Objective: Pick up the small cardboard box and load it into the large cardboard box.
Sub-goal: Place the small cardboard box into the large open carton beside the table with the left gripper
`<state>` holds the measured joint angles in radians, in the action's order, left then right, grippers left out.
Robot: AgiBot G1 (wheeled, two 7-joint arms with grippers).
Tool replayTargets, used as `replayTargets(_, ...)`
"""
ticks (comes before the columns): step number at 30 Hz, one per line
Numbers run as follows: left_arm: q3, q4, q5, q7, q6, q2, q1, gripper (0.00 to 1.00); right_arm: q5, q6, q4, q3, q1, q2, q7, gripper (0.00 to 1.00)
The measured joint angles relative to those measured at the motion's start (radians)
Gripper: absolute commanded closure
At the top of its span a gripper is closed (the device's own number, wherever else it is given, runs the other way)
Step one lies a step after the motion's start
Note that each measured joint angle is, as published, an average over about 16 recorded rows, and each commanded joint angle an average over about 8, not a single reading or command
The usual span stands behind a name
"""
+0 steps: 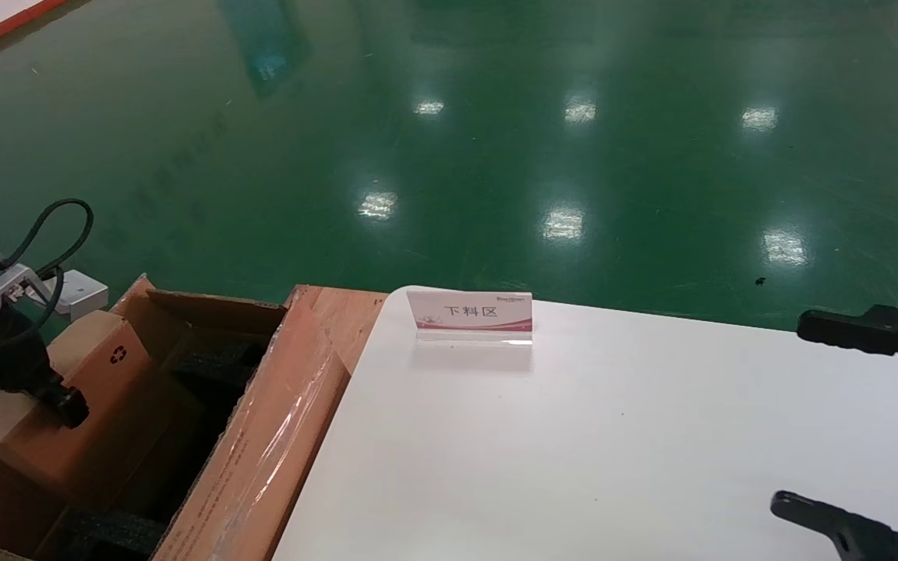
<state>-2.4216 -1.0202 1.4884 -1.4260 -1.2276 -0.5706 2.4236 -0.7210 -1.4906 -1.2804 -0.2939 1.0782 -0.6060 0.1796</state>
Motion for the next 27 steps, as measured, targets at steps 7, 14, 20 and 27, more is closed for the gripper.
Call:
replayTargets(7,0.001,0.018,-0.002,-0.002,0.023,-0.009,-0.026,1.00,0.000,0.000,0.000,0.000,0.000,0.000,0.000,0.00)
replayTargets(14,0.005,0.043,-0.012,0.006,0.045,-0.016,-0.052,1.00,0.001,0.000,0.000,-0.001,0.000,0.000,0.000,0.00)
replayTargets(20,0.010,0.067,-0.024,0.018,0.063,-0.021,-0.071,1.00,0.001,0.000,0.000,-0.001,0.000,0.000,-0.001,0.00)
replayTargets(27,0.016,0.095,-0.036,0.032,0.081,-0.024,-0.091,1.00,0.001,0.001,0.000,-0.002,0.000,0.001,-0.001,0.00)
